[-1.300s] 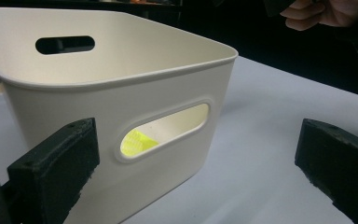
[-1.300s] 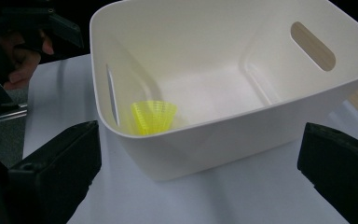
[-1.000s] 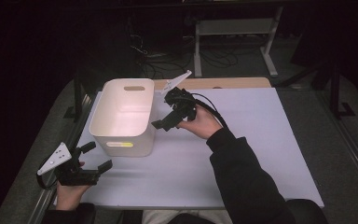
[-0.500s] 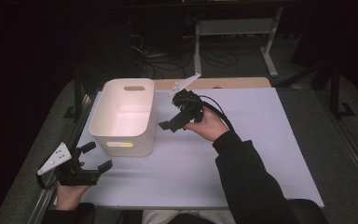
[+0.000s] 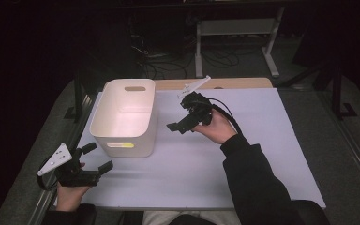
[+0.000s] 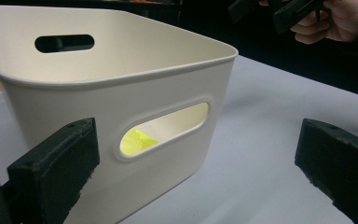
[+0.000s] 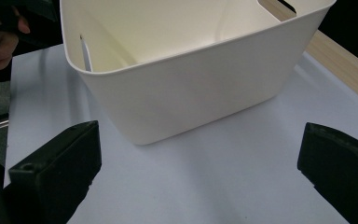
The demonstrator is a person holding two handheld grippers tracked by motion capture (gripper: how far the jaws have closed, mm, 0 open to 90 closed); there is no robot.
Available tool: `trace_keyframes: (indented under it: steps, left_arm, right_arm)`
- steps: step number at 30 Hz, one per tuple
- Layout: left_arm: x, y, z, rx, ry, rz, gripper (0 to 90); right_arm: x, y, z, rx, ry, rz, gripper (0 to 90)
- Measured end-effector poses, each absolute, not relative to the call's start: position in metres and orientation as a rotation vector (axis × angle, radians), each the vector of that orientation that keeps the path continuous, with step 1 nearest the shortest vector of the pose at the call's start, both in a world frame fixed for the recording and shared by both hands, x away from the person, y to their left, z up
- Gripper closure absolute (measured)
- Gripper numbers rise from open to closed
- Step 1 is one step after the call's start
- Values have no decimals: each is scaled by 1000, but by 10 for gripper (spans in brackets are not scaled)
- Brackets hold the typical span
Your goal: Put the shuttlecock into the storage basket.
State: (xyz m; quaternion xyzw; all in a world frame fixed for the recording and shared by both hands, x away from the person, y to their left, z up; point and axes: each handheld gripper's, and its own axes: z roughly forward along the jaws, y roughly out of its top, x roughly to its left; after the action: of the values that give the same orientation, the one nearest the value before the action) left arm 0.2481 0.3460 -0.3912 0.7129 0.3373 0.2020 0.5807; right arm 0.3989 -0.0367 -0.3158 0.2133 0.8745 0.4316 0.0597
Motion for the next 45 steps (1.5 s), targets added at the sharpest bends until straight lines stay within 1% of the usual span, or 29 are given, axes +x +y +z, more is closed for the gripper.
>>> trace_keyframes:
  steps: [23, 45]
  left_arm:
    - [248, 346, -391, 1668, 792, 469, 0]
    - [249, 345, -392, 1672, 793, 466, 0]
  right_arm:
    - [395, -70, -332, 721, 2607, 1320, 0]
    - [384, -108, -345, 810, 2563, 1371, 0]
